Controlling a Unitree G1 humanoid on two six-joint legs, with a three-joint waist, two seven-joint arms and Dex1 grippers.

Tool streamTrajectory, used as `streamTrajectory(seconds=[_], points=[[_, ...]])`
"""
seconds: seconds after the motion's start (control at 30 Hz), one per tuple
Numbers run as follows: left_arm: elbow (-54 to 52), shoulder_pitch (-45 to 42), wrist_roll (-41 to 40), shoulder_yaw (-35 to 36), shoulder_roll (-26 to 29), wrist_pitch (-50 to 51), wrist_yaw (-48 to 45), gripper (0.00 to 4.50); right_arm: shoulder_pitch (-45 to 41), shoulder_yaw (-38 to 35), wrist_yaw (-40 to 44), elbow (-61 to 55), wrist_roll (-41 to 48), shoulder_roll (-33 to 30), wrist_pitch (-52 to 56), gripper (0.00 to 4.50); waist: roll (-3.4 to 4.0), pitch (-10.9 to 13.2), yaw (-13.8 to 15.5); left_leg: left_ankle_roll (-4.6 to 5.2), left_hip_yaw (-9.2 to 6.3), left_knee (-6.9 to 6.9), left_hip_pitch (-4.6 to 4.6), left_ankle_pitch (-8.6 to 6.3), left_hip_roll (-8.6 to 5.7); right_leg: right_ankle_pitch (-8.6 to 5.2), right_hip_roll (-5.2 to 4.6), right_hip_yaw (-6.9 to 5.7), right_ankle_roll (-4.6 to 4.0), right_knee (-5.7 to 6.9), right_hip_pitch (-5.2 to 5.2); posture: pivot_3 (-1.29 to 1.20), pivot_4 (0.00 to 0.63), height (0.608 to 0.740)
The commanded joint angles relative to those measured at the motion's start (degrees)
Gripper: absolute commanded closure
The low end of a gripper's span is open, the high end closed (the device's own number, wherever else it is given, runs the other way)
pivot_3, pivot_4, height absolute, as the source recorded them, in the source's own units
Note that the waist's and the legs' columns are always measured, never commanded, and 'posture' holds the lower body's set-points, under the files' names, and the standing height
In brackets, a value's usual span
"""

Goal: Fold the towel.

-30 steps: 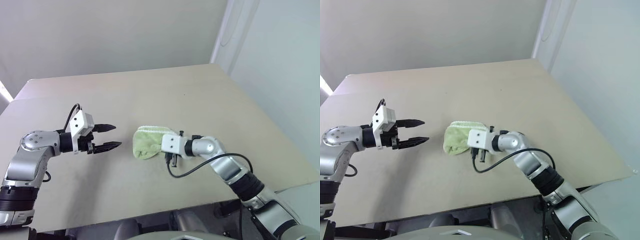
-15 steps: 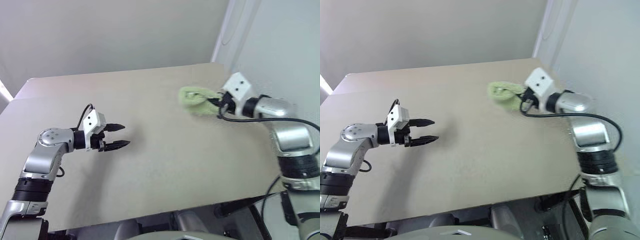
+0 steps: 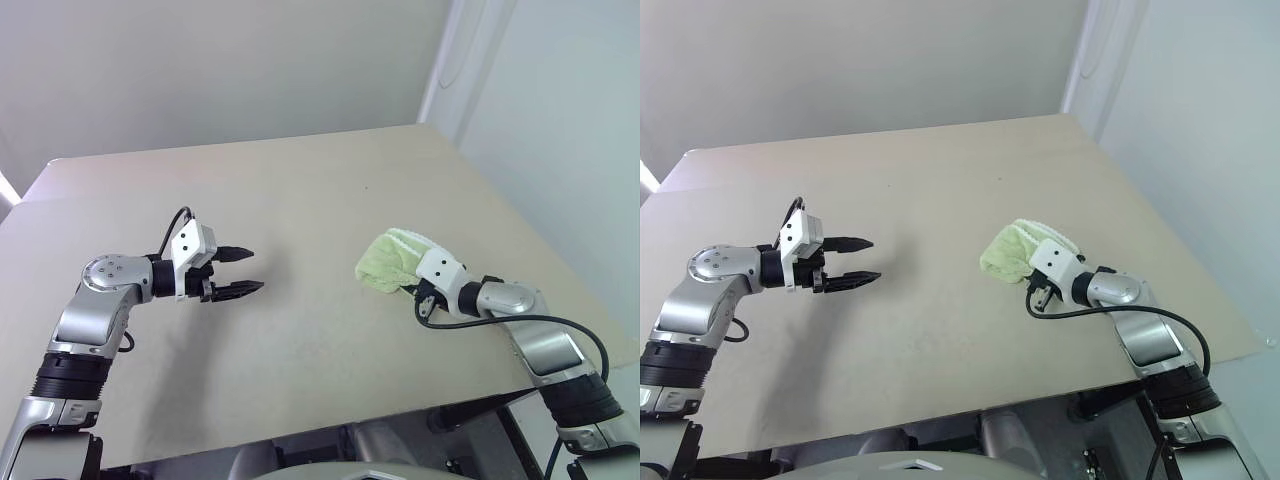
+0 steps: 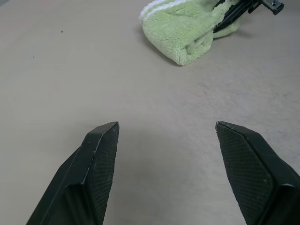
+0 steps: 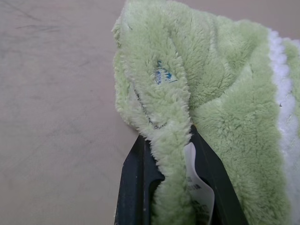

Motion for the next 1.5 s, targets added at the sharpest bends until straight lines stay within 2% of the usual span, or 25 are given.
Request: streamTrajectory(seconds=[0.03, 0.07, 0.1, 0.3, 0.47, 0.57, 0.77, 0.87, 1.07, 1.2, 1.37, 1.5], points=[[-2.2, -1.8, -2.2, 1.1, 1.3, 1.7, -1.7, 1.01, 0.6, -0.5, 1.2, -3.3, 0.7, -1.2, 0.9, 4.47, 0.0, 0.0, 0.0, 0.0, -0.01, -0.02, 0.0, 0.0, 0.0, 0.0, 0.0, -0.02, 0.0, -0.02, 0.0, 0.0, 0.0, 0.712], [-2.0, -1.8, -2.0, 1.1, 1.5, 1.5, -1.8, 1.01, 0.4, -1.0, 1.0, -2.9, 0.6, -1.5, 1.0, 4.47, 0.0, 0.0, -0.1, 0.0, -0.02, -0.02, -0.02, 0.0, 0.01, 0.0, 0.0, -0.03, 0.01, -0.04, 0.0, 0.0, 0.0, 0.712], [-2.0, -1.7, -1.9, 1.1, 1.5, 1.4, -1.8, 1.01, 0.3, -1.3, 0.9, -2.7, 0.6, -1.7, 1.0, 3.82, 0.0, 0.0, 0.0, 0.0, -0.01, -0.03, -0.02, 0.0, 0.01, 0.0, 0.0, -0.03, 0.01, -0.07, 0.0, 0.0, 0.0, 0.712], [-2.1, -1.2, -1.8, 1.0, 1.3, 1.4, -1.7, 1.01, 0.5, -4.3, 4.4, -5.5, 4.1, -4.6, 2.9, 2.04, 0.0, 0.0, 0.1, 0.0, -0.01, -0.02, -0.02, 0.0, 0.0, 0.0, -0.02, -0.03, 0.01, -0.17, 0.0, 0.0, 0.0, 0.712], [-1.5, -1.5, -1.6, 0.7, 0.8, 1.1, -1.5, 1.01, -3.1, -16.9, 6.9, -10.1, 21.9, -2.0, 13.2, 2.04, 0.0, 0.0, -0.1, 0.0, -0.02, -0.03, -0.05, 0.0, 0.0, 0.01, -0.03, -0.03, 0.02, -0.23, 0.01, 0.0, 0.0, 0.712], [-1.6, -1.8, -2.4, 1.2, 0.6, 1.6, -1.6, 1.01, -5.7, -19.5, 3.5, -8.4, 25.2, 1.3, 14.8, 2.04, -0.02, 0.0, -0.1, 0.0, -0.03, -0.05, -0.07, 0.0, 0.02, 0.02, 0.0, -0.04, 0.01, -0.22, 0.1, 0.0, 0.0, 0.712], [-3.7, -2.0, -6.3, 3.0, 1.5, 5.4, -2.5, 1.01, -8.7, -17.6, -1.9, -0.3, 22.9, 7.0, 11.3, 2.04, -0.01, 0.0, 0.0, 0.0, -0.06, -0.05, -0.03, 0.0, 0.02, 0.02, -0.02, -0.09, 0.01, -0.23, 0.11, 0.0, 0.0, 0.712], [-4.4, -1.8, -6.3, 3.1, 2.0, 5.8, -2.3, 1.01, -9.2, -14.6, -3.3, 7.0, 19.1, 9.8, 5.4, 2.04, -0.01, 0.0, 0.0, 0.0, -0.05, -0.05, -0.05, 0.0, 0.02, 0.04, -0.03, -0.09, 0.02, -0.32, 0.09, 0.0, 0.0, 0.712], [-5.2, -2.0, -5.9, 2.9, 1.9, 5.6, -1.5, 1.01, -11.5, -9.9, -6.5, 28.7, 10.5, 14.3, -9.7, 2.04, 0.01, 0.0, -0.1, 0.0, -0.04, -0.06, -0.04, 0.0, 0.02, 0.12, -0.04, -0.08, 0.14, -0.32, 0.09, 0.0, 0.0, 0.712], [-4.9, -2.8, -6.3, 3.4, 2.0, 6.1, -1.0, 1.01, -11.7, -6.4, -7.6, 36.0, 5.8, 16.1, -15.3, 2.04, -0.12, -0.1, -0.5, 0.0, -0.03, -0.06, -0.05, 0.0, 0.03, 0.13, -0.03, -0.06, 0.14, -0.29, 0.21, 0.0, 0.0, 0.712], [-4.7, -3.4, -6.9, 3.8, 2.4, 6.6, -0.9, 1.01, -11.4, -5.6, -7.5, 36.9, 4.5, 16.2, -16.8, 2.04, -0.37, -0.3, -0.7, 0.0, -0.05, -0.03, 0.15, 0.0, 0.03, 0.05, -0.02, -0.06, -0.01, -0.26, 0.61, 0.0, 0.0, 0.712], [-4.7, -3.4, -7.9, 4.3, 2.7, 7.4, -1.2, 1.01, -11.0, -9.8, -4.0, 26.6, 11.0, 13.6, -9.9, 2.04, -0.3, -0.3, -0.5, 0.0, -0.1, -0.01, 0.19, 0.0, 0.03, 0.05, -0.02, -0.08, -0.02, -0.24, 0.67, 0.0, 0.0, 0.712]])
